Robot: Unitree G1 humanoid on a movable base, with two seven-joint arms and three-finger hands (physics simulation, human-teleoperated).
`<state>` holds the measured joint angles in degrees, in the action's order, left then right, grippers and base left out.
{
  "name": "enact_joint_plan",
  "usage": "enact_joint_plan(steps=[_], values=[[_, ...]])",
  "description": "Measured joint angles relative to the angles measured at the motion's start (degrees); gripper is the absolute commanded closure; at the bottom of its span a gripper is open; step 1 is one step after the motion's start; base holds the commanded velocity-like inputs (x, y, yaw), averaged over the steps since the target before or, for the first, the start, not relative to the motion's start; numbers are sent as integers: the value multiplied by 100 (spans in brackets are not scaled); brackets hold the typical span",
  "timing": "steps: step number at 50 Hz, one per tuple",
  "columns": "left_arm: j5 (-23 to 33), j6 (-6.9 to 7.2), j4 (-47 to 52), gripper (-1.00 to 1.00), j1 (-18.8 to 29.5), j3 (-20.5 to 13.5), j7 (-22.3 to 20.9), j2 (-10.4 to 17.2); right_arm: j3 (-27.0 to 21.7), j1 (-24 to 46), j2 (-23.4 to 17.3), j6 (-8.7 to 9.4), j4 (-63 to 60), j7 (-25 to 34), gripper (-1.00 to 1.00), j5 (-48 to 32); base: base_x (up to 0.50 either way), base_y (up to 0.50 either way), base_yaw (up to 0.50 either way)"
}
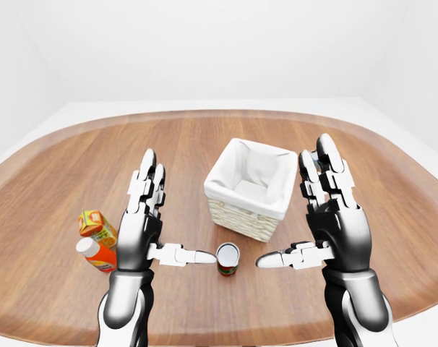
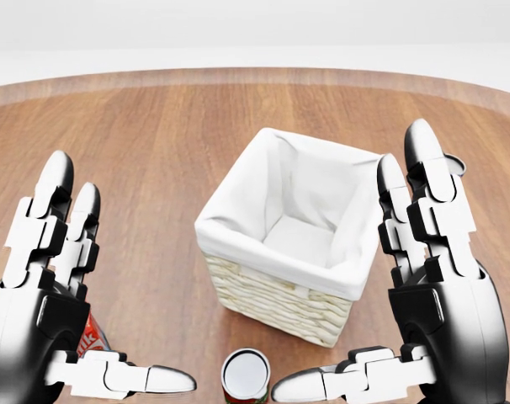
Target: Pick the milk and place it in the basket.
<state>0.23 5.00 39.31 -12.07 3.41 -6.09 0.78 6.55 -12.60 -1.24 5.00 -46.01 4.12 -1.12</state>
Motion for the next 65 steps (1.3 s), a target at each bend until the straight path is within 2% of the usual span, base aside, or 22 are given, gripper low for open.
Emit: enact_joint_plan(steps=[22, 33, 40, 53, 65], values=[[35, 0, -90, -100, 17, 22, 10, 6, 46, 2, -6, 0, -33, -20, -100, -16, 25, 0, 0], [134, 0, -195, -100, 105, -48, 28, 20, 78, -1, -13, 0, -49, -36, -100, -50, 6, 0, 0], [637, 0, -505, -100, 386, -297, -1, 117, 74, 1, -14, 0, -59, -37, -100, -50, 0, 0, 0], [1691, 0, -847, -100, 748, -843, -323, 311, 70, -4, -13, 0, -29, -34, -100, -57, 0, 0, 0], [2490, -251, -1384, -100, 1039, -1271, -212, 497, 62, -14, -11, 0, -41, -40, -100, -55, 0, 0, 0]])
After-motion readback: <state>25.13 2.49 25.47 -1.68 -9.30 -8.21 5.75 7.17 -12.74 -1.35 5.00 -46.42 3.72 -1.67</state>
